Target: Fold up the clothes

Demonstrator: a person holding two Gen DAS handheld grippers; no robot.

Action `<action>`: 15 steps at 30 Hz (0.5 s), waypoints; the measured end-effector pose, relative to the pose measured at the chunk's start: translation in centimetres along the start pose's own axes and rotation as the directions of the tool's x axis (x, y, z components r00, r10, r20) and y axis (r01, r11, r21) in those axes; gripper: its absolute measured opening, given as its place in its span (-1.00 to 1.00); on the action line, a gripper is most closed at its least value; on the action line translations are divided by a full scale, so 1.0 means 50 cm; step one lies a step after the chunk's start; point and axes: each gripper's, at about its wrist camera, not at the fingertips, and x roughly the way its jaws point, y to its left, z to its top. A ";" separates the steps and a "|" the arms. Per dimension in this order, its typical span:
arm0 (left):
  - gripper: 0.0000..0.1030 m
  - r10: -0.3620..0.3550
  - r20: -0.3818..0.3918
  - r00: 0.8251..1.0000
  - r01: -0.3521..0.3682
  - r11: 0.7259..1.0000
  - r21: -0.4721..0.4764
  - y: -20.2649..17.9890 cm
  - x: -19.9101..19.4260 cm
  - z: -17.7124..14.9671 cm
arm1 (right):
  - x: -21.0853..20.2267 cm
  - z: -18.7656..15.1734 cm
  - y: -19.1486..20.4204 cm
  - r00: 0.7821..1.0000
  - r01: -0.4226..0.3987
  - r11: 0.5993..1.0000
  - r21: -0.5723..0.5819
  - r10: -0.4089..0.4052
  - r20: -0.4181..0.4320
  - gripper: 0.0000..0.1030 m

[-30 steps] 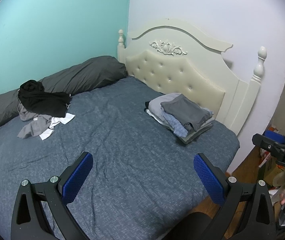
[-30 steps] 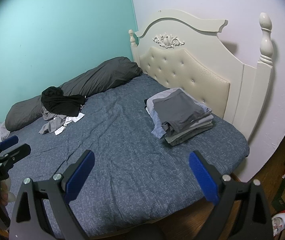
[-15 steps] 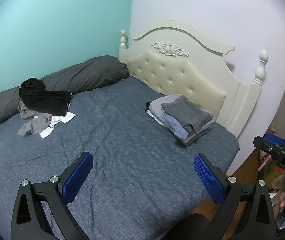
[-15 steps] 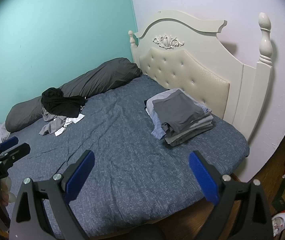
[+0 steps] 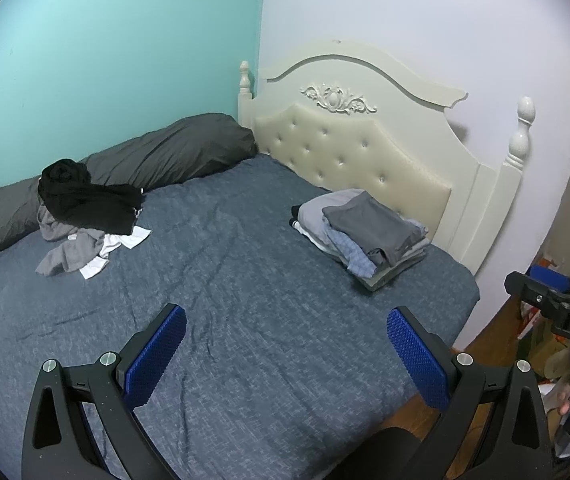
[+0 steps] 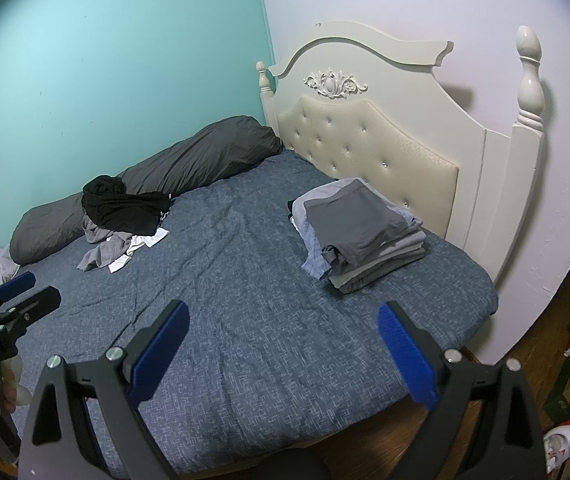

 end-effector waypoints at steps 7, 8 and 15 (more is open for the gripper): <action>0.99 -0.011 0.002 1.000 0.011 1.000 0.001 -0.003 0.000 0.000 | -0.002 -0.001 -0.005 1.000 0.004 1.000 0.002 -0.004 0.003 0.87; 0.99 -0.013 0.002 1.000 0.013 1.000 0.003 -0.004 0.000 0.000 | -0.002 -0.001 -0.005 1.000 0.004 1.000 0.002 -0.004 0.002 0.87; 0.99 -0.017 0.003 1.000 0.017 1.000 0.015 -0.011 0.000 0.001 | -0.002 -0.002 -0.009 1.000 0.007 1.000 0.005 -0.007 0.005 0.87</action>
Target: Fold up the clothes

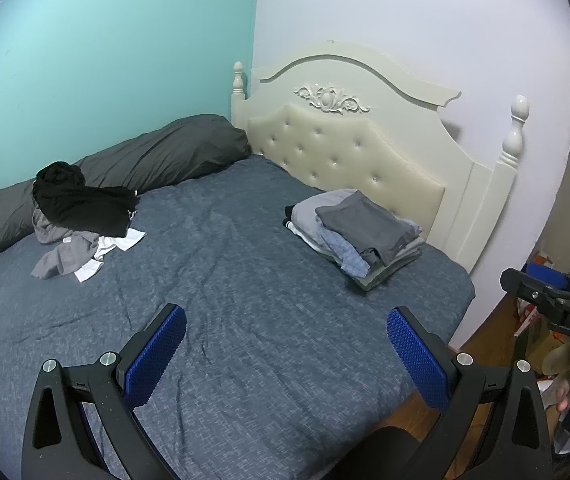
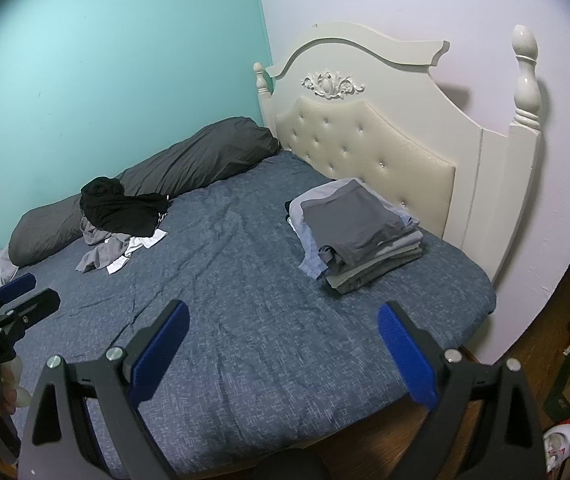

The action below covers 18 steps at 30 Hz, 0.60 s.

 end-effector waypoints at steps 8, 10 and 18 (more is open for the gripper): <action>0.99 0.010 0.002 1.000 -0.010 1.000 0.008 -0.006 0.001 0.001 | 0.001 0.000 0.000 1.000 -0.001 1.000 0.000 0.001 0.000 0.87; 0.99 0.009 0.002 1.000 -0.009 1.000 0.011 -0.008 0.002 0.001 | 0.001 0.000 0.000 1.000 -0.002 1.000 0.000 0.002 0.001 0.87; 0.99 0.002 -0.002 1.000 -0.002 1.000 0.014 -0.006 0.005 0.000 | 0.002 0.002 -0.002 1.000 0.001 1.000 -0.001 -0.001 0.001 0.87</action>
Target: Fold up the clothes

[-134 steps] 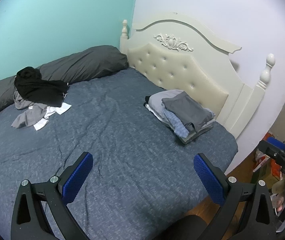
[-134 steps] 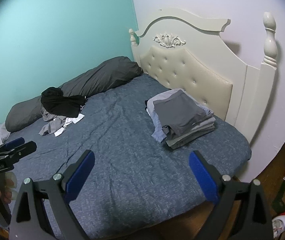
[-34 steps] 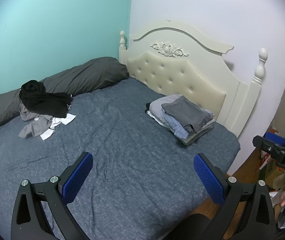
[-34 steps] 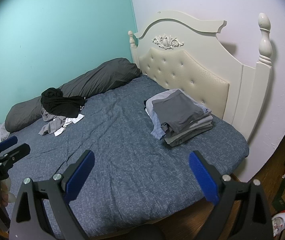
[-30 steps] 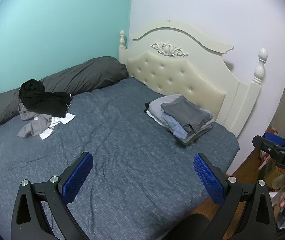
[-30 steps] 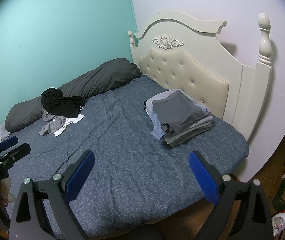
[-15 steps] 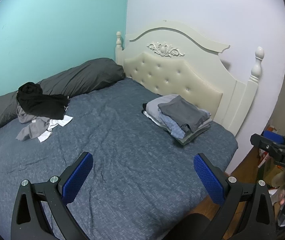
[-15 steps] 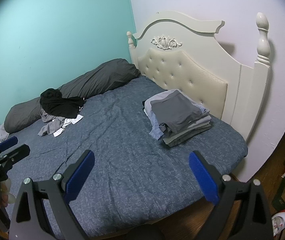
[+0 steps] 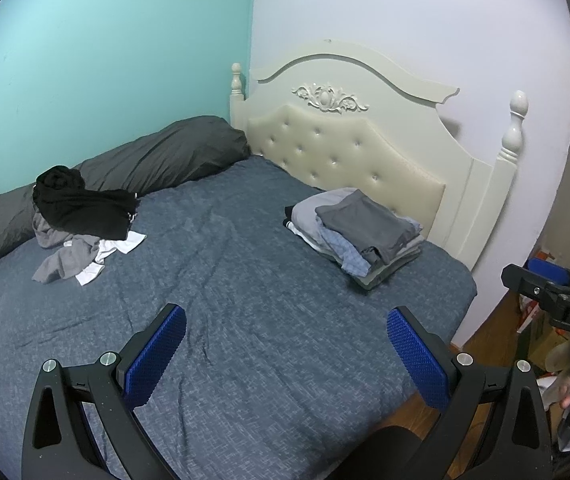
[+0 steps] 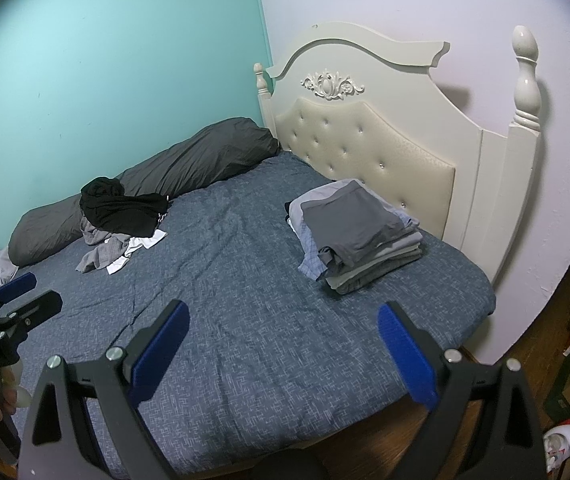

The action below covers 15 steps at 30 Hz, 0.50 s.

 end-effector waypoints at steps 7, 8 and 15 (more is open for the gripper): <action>0.99 -0.008 -0.004 1.000 0.008 1.000 0.002 -0.001 0.005 0.000 | 0.000 -0.001 -0.005 1.000 0.006 1.000 0.002 -0.005 -0.002 0.87; 0.99 -0.008 -0.004 1.000 0.008 1.000 0.001 -0.001 0.005 0.000 | 0.000 -0.001 -0.006 1.000 0.006 1.000 0.003 -0.006 -0.002 0.87; 0.99 -0.007 -0.004 1.000 0.007 1.000 -0.003 0.003 0.005 0.000 | 0.000 -0.003 -0.006 1.000 0.007 1.000 0.004 -0.007 -0.003 0.87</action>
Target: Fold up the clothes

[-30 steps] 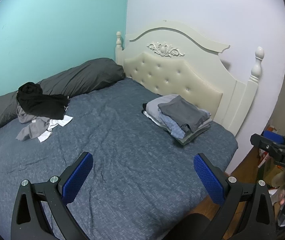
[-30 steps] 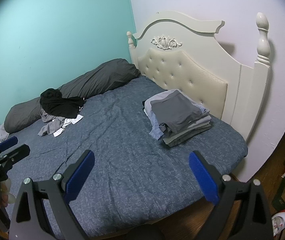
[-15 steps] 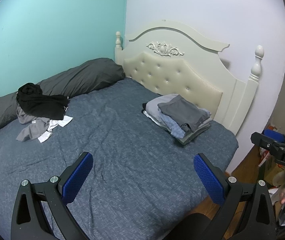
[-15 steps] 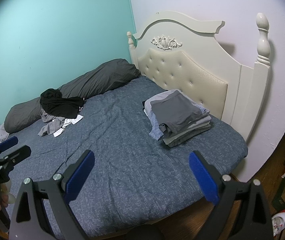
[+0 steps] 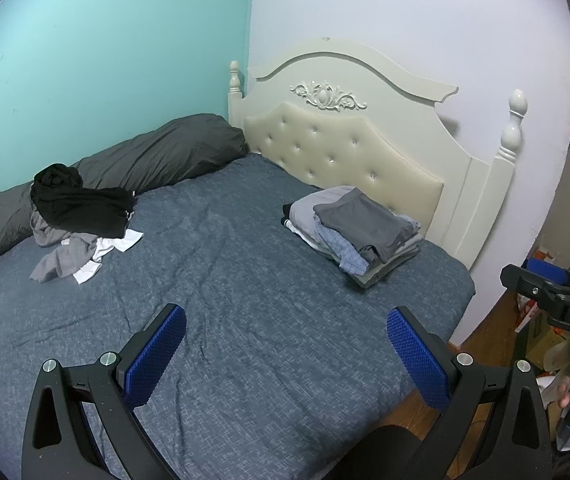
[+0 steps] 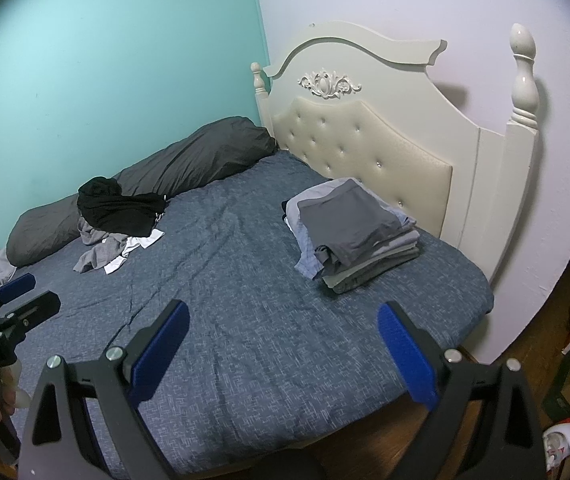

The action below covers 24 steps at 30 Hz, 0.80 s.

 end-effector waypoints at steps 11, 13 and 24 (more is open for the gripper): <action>0.99 0.002 -0.001 1.000 -0.002 1.000 -0.001 0.001 -0.002 -0.001 | -0.001 -0.001 0.001 1.000 0.000 1.000 0.001 0.000 0.000 0.87; 0.99 0.000 -0.002 1.000 0.000 1.000 -0.004 0.001 -0.002 -0.001 | 0.000 -0.002 0.001 1.000 0.000 1.000 0.002 0.000 -0.002 0.87; 0.99 0.011 -0.001 1.000 -0.011 1.000 -0.009 0.005 -0.004 -0.002 | 0.000 -0.003 0.001 1.000 -0.001 1.000 0.004 0.001 -0.003 0.87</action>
